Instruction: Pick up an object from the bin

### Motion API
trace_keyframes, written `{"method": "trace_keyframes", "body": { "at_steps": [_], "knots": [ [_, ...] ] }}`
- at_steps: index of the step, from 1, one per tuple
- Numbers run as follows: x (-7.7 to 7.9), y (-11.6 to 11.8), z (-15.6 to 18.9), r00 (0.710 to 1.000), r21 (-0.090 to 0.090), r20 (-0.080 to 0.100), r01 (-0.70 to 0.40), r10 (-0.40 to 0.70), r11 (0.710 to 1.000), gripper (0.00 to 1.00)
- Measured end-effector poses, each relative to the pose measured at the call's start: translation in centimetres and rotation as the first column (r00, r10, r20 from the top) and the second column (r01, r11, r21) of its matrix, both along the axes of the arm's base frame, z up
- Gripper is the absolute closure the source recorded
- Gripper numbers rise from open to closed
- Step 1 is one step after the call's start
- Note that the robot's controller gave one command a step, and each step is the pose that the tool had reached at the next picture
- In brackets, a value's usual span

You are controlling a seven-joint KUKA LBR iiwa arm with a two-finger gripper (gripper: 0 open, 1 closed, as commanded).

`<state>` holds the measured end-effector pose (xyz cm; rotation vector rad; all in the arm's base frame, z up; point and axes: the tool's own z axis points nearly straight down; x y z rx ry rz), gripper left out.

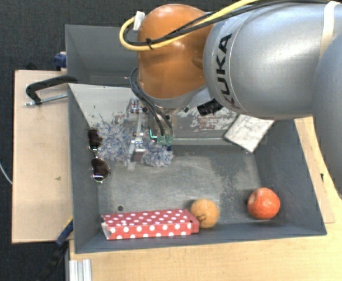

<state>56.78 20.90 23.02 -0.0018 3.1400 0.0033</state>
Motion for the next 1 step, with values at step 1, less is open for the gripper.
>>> {"method": "trace_keyframes", "body": {
  "at_steps": [1],
  "knots": [
    [0.68, 0.25, -5.58, 0.995, 0.000, 0.005, -0.099, 0.099, 0.995, 0.00]
  ]
}}
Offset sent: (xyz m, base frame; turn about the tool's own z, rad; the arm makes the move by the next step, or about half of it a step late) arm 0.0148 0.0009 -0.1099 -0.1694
